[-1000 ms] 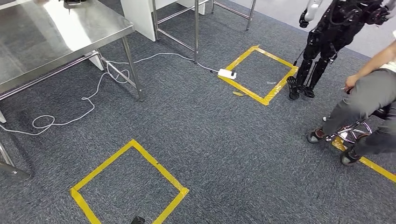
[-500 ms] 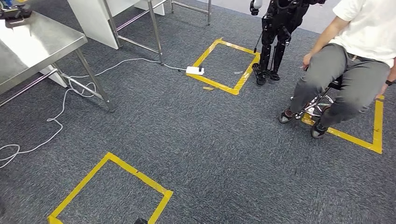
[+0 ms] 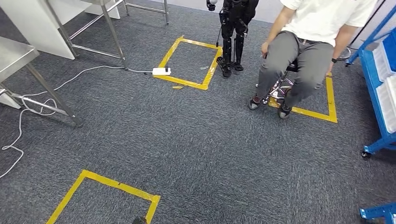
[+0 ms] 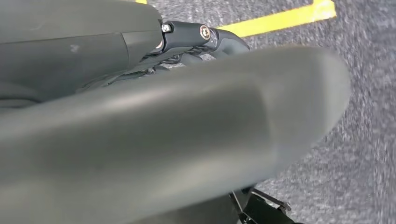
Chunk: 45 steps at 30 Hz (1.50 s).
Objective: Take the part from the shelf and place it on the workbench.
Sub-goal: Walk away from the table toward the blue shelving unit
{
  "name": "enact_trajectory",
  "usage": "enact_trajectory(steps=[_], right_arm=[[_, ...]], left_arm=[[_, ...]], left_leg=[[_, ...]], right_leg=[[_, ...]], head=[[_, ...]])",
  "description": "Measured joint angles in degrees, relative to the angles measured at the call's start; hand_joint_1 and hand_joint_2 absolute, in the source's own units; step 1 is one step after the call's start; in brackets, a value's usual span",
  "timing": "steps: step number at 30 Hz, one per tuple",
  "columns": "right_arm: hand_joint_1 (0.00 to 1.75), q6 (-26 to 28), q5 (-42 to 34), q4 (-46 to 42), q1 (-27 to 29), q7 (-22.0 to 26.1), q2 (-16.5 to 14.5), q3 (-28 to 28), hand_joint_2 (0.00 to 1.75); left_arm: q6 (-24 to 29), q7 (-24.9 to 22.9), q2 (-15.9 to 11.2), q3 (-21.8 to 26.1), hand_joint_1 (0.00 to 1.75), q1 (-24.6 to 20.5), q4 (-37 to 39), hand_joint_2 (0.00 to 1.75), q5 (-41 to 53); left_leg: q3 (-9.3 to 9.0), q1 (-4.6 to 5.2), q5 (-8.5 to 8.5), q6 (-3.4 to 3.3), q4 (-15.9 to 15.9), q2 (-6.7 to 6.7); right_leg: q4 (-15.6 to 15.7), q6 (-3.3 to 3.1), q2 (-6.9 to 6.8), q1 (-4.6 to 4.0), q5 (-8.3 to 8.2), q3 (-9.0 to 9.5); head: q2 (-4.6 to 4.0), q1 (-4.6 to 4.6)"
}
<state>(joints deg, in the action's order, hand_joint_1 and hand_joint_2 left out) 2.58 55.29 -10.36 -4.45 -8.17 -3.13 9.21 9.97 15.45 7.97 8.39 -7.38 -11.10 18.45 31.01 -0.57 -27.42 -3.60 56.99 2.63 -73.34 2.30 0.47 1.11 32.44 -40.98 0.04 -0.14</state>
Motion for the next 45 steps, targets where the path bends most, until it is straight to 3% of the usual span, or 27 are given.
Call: enact_trajectory(steps=[1,3,5,7,8,10,12,14,16,18,20,21,23,25,27,29,30,31,32,34,36,38,40,42,43,44,45], right_arm=[[0.0,0.0,0.0,0.0,0.1,0.0,0.0,0.0,0.0],[0.0,0.0,0.0,0.0,0.0,0.0,0.1,0.0,0.0],[0.0,0.0,0.0,0.0,-0.2,0.0,0.1,0.1,0.0],[0.0,0.1,0.1,0.0,-0.2,-0.2,0.1,0.1,0.0],[0.0,0.1,0.2,0.0,-0.1,-0.4,0.2,0.1,0.0],[0.0,0.1,0.3,0.0,0.0,-0.7,0.3,0.3,0.0],[0.0,0.0,0.3,0.0,0.0,-0.7,0.3,0.5,0.0],[0.0,0.0,0.6,0.0,0.0,-0.7,0.3,0.5,0.0],[0.0,-0.3,0.9,0.0,0.0,-0.7,0.3,0.5,0.0],[0.0,-0.6,1.0,0.0,0.1,-0.7,0.3,0.5,0.0],[0.0,-0.7,1.0,0.0,-0.1,-0.7,0.3,0.5,0.0],[0.0,-0.8,0.9,0.0,-0.1,-0.7,0.3,0.6,0.0],[0.0,-0.8,0.9,0.1,0.1,-0.7,0.3,0.7,0.0],[0.0,-0.7,0.9,0.1,0.2,-0.7,0.3,0.8,0.0],[0.0,-0.7,0.9,0.1,0.1,-0.6,0.2,0.9,0.0],[0.0,-0.7,0.9,0.1,0.1,-0.4,0.2,0.9,0.0],[0.0,-0.7,0.9,0.1,0.1,-0.4,0.2,0.9,0.0],[0.0,-0.8,1.0,0.1,0.2,-0.4,0.2,0.9,0.0],[0.0,-0.8,1.1,0.1,0.2,-0.4,0.2,1.0,0.0],[0.0,-0.8,1.4,0.1,0.1,-0.4,0.2,1.0,0.0],[0.0,-0.8,1.7,0.1,-0.1,-0.4,0.2,1.0,0.0],[0.0,-0.9,1.7,0.1,-0.1,-0.3,0.1,1.0,0.0],[0.0,-1.0,1.8,0.1,-0.1,-0.3,0.1,1.0,0.0],[0.0,-1.0,2.0,0.1,-0.3,-0.4,0.2,1.0,0.0],[0.0,-1.1,2.1,0.1,-0.4,-0.5,0.2,1.0,0.0],[0.0,-1.2,2.2,0.1,-0.4,-0.5,0.2,1.0,0.0],[0.0,-1.3,2.2,0.1,-0.5,-0.5,0.2,1.0,0.0]], left_arm=[[0.0,0.0,0.0,0.0,0.0,0.0,0.0,0.0,0.0],[0.0,0.0,0.0,0.0,0.0,-0.1,0.0,0.0,0.0],[0.0,-0.1,0.0,0.0,0.0,-0.1,0.0,0.0,0.0],[0.0,-0.1,0.1,0.0,0.0,-0.2,0.0,0.0,0.0],[0.0,-0.1,0.1,0.0,0.0,-0.4,0.0,0.0,0.0],[-0.1,0.1,0.2,0.0,0.0,-0.5,0.0,0.0,0.0],[-0.1,0.2,0.2,0.0,0.0,-0.3,0.0,0.0,0.0],[-0.1,0.2,0.2,0.1,0.0,-0.1,0.0,0.0,0.0],[0.0,0.2,0.2,0.2,0.0,0.1,0.0,0.0,0.0],[0.1,0.2,0.2,0.4,0.0,0.1,0.0,0.0,0.0],[0.1,0.2,0.2,0.5,0.0,0.0,0.0,0.0,0.1],[0.0,0.2,0.2,0.5,0.0,0.0,0.0,0.0,0.1],[-0.1,0.1,0.2,0.5,0.0,-0.1,0.0,0.0,0.3],[-0.2,0.0,0.2,0.6,0.0,-0.2,0.0,0.0,0.4],[-0.2,0.0,0.3,0.6,0.0,-0.2,0.0,0.0,0.5],[-0.2,0.0,0.2,0.7,0.0,-0.2,0.0,0.0,0.6],[-0.2,0.0,0.2,0.7,0.0,-0.2,0.0,0.0,0.6],[-0.3,0.0,0.3,0.7,0.0,-0.2,0.0,0.0,0.7],[-0.3,0.0,0.3,0.8,0.0,-0.2,0.0,0.0,0.7],[-0.3,0.0,0.3,0.8,0.0,-0.3,0.0,0.0,0.8],[-0.3,0.0,0.2,0.8,0.0,-0.3,0.0,0.0,0.8],[-0.3,0.0,0.2,0.8,0.0,-0.5,-0.1,0.0,0.8],[-0.3,0.1,0.3,0.8,0.0,-0.7,-0.1,0.0,0.9],[-0.2,0.0,0.3,0.9,0.0,-0.7,-0.1,0.0,0.9],[-0.2,0.0,0.3,0.9,0.0,-0.6,-0.1,0.0,0.9],[-0.2,0.0,0.3,0.9,0.0,-0.5,-0.1,0.0,1.0],[-0.2,0.0,0.3,0.9,0.0,-0.5,-0.1,0.0,1.0]], left_leg=[[-0.08,-0.01,-0.08,0.12,0.0,0.77],[-0.41,0.15,-0.38,0.6,0.1,2.13],[-0.81,0.42,-0.76,1.33,0.1,3.37],[-1.21,0.44,-1.02,1.96,0.1,4.58],[-1.3,0.25,-1.31,2.32,0.4,4.31],[-0.23,-0.16,-3.54,2.87,3.2,1.48],[3.19,-0.35,-7.69,2.98,10.7,-1.82],[6.41,-0.38,-9.83,2.86,17.1,-2.69],[5.9,-0.43,-7.31,2.61,15.3,-2.93],[2.53,-0.63,-3.1,2.38,7.7,-4.81],[0.36,-0.72,-1.32,2.3,2.6,-6.84],[0.12,-0.57,-1.34,2.18,1.9,-7.16],[0.08,-0.33,-0.99,1.55,1.5,-5.83],[0.04,-0.34,-0.53,0.66,1.0,-4.42],[0.12,-0.22,-0.41,0.18,0.8,-2.8],[0.26,-0.07,-0.44,0.12,0.9,-0.97],[0.29,-0.04,-0.47,0.16,0.9,-0.12],[0.28,-0.04,-0.53,0.24,0.9,0.68],[0.2,-0.05,-0.61,0.38,0.9,1.44],[-0.09,0.19,-0.96,0.94,1.0,2.76],[-0.45,0.5,-1.38,1.64,1.1,3.9],[-0.84,0.25,-1.69,2.37,1.1,4.9],[-0.48,-0.29,-3.27,3.1,2.8,2.98],[2.23,-0.53,-7.0,3.38,9.1,-0.88],[4.29,-0.54,-8.9,3.34,13.3,-2.06],[6.06,-0.54,-9.92,3.28,16.6,-2.55],[7.05,-0.54,-9.73,3.16,18.0,-2.74]], right_leg=[[3.1,0.55,-0.51,0.18,-1.25,1.81],[11.8,1.2,-3.26,0.26,-4.11,6.83],[16.1,0.77,-5.07,-0.19,-5.53,9.21],[16.2,-0.02,-4.01,-0.51,-5.8,8.87],[16.2,-0.37,-3.3,-0.17,-5.92,8.84],[16.4,-1.23,-1.99,0.44,-6.21,9.07],[16.4,-1.94,-0.66,0.34,-6.39,8.97],[16.4,-2.21,0.98,-0.03,-6.46,8.88],[16.3,-2.23,2.69,-0.16,-6.5,8.99],[16.1,-2.14,4.29,-0.29,-6.49,9.08],[15.8,-1.76,5.64,-0.52,-6.53,8.66],[15.8,-1.4,6.24,-0.56,-6.64,8.34],[15.7,-0.65,6.64,-0.42,-6.82,7.5],[13.1,-0.54,4.02,-0.46,-5.6,5.92],[6.2,-0.92,0.95,-0.4,-2.36,2.49],[-0.7,-0.73,0.27,-0.17,0.16,-0.91],[-1.5,-0.32,0.14,-0.05,0.2,-1.16],[0.1,0.22,-0.13,0.08,-0.62,-0.13],[4.0,0.74,-0.83,0.24,-2.0,2.06],[12.1,1.06,-3.58,0.23,-4.49,6.6],[15.3,0.45,-4.88,-0.04,-5.45,8.32],[15.3,-0.39,-3.44,-0.13,-5.69,8.16],[15.5,-1.3,-2.01,0.13,-5.9,8.28],[15.6,-2.12,-0.68,0.21,-6.14,8.45],[15.5,-2.43,0.1,0.06,-6.21,8.38],[15.5,-2.53,0.97,-0.09,-6.24,8.33],[15.5,-2.58,1.89,-0.23,-6.27,8.34]], head=[[-0.01,0.01],[-0.01,0.1],[0.0,0.04],[0.0,-0.04],[0.0,-0.06],[0.0,-0.23],[0.0,-0.39],[0.0,-0.4],[0.0,-0.4],[0.0,-0.39],[0.0,-0.34],[-0.01,-0.33],[0.0,-0.33],[0.0,-0.21],[-0.01,-0.08],[0.0,-0.03],[0.01,-0.01],[0.0,0.01],[-0.01,0.02],[-0.01,0.1],[0.0,-0.03],[0.01,-0.23],[0.01,-0.39],[0.0,-0.62],[0.0,-0.68],[0.0,-0.68],[-0.01,-0.68]])
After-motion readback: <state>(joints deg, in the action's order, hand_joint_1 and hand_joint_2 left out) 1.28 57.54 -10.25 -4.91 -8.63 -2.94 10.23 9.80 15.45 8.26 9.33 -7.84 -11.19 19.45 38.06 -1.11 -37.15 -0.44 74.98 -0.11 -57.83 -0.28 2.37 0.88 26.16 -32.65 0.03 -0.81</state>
